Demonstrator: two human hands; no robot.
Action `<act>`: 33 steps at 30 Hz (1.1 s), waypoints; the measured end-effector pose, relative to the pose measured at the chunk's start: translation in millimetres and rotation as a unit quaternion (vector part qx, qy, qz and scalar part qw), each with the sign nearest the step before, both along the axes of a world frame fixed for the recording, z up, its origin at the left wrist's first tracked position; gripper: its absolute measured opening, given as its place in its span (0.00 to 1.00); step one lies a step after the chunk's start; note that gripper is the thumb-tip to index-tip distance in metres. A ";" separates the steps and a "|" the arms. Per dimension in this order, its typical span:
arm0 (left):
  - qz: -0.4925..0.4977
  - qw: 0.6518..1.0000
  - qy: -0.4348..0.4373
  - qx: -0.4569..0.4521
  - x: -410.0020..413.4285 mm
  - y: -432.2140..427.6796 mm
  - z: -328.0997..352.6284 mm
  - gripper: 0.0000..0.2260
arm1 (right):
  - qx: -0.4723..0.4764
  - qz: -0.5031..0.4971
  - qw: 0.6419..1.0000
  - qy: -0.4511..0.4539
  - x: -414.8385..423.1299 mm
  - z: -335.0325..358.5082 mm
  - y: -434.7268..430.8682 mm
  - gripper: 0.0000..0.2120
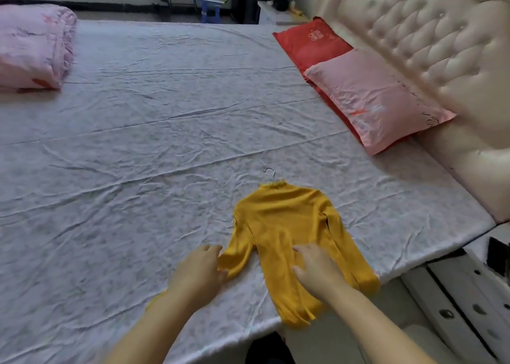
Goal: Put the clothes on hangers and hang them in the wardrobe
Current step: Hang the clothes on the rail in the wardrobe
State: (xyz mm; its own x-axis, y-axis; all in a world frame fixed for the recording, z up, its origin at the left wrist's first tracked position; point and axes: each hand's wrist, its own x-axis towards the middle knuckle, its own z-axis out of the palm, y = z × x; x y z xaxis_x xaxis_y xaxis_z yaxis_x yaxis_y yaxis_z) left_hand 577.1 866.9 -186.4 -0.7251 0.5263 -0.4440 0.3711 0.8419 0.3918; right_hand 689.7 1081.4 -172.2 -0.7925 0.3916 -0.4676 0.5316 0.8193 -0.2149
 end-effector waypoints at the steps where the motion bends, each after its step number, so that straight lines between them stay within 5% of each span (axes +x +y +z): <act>1: 0.017 1.000 -0.004 -0.005 -9.6 13.0 -5.9 0.24 | -0.002 0.017 1.000 -0.007 -20.4 -7.9 18.4 0.23; 7: 0.101 0.994 -0.027 -0.022 -63.2 100.6 -42.9 0.24 | -0.026 0.094 0.994 -0.053 -147.5 -74.3 131.8 0.23; 17: 0.139 0.986 -0.069 -0.054 -116.4 178.8 -140.1 0.25 | -0.034 0.083 0.990 -0.108 -309.7 -226.6 232.5 0.14; 29: 0.152 0.979 -0.092 -0.103 -119.1 172.2 -206.5 0.26 | 0.059 -0.069 0.995 -0.027 -364.3 -333.5 238.5 0.16; 33: 0.156 0.978 -0.095 -0.104 -108.7 172.0 -206.2 0.26 | 0.030 -0.095 0.995 0.024 -359.0 -332.2 235.8 0.09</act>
